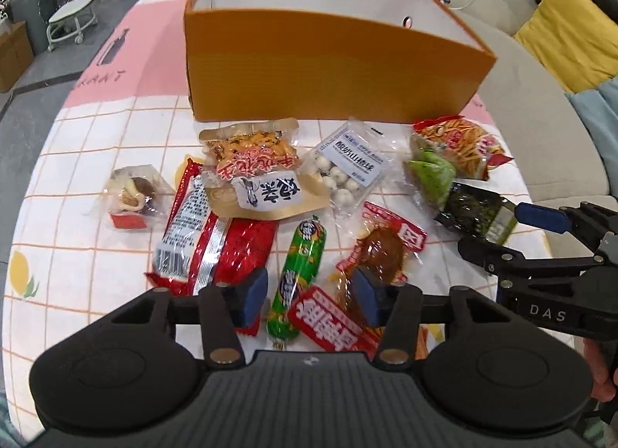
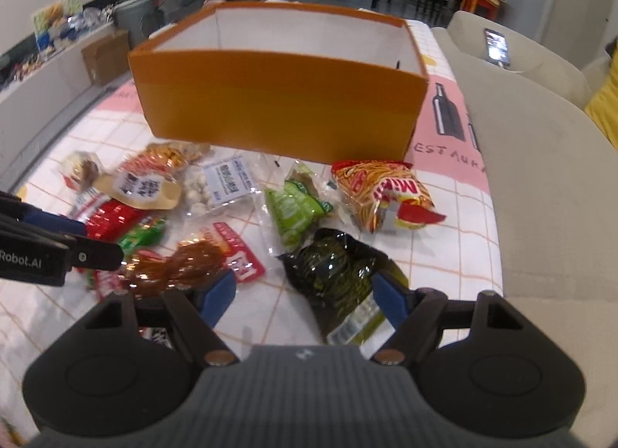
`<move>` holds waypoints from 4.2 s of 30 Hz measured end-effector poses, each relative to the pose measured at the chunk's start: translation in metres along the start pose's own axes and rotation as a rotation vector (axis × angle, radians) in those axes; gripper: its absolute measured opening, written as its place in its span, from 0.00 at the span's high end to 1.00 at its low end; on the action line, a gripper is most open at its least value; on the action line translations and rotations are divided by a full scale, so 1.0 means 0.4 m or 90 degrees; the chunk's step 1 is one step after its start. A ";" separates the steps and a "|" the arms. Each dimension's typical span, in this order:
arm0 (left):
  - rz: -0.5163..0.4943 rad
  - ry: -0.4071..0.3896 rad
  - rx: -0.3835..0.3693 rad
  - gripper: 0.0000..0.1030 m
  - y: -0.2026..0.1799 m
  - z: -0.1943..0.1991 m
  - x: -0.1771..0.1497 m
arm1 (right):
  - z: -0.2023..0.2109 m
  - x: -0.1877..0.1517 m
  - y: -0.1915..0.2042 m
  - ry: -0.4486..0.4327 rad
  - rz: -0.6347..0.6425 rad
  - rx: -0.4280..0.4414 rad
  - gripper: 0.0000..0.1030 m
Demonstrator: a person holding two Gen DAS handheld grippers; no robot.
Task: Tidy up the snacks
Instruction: 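Grasp the green sausage stick with left tool while right grasps the dark seaweed bag, then carry both snacks over the orange box and open both tools to drop them, then grasp the red-and-white packet with left tool while right grasps the braised-meat packet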
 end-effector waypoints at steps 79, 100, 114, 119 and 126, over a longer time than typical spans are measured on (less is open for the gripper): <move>-0.045 0.037 0.010 0.76 0.001 -0.152 0.570 | -0.331 0.523 -0.033 0.152 -0.021 0.099 0.68; -0.066 0.037 0.029 0.55 -0.010 -0.122 0.535 | -0.294 0.525 -0.033 0.147 -0.032 0.077 0.50; -0.067 -0.148 0.022 0.48 -0.038 0.210 0.434 | 0.056 0.488 -0.012 -0.064 -0.038 0.028 0.26; -0.043 -0.180 0.014 0.44 -0.027 0.270 0.321 | 0.137 0.393 0.018 -0.104 -0.068 0.027 0.26; -0.019 -0.162 0.045 0.33 0.028 0.243 0.156 | 0.170 0.225 0.077 -0.099 -0.130 0.019 0.26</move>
Point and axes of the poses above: each gripper's, at about its wrist camera, not at the fingertips, and z roughly against the way its jaws point, y to its left, x to its top, the point moved 4 cm from there along -z, roughly the way its jaws point, and after that the axes turned 1 degree about z, right-handed, at the moved point
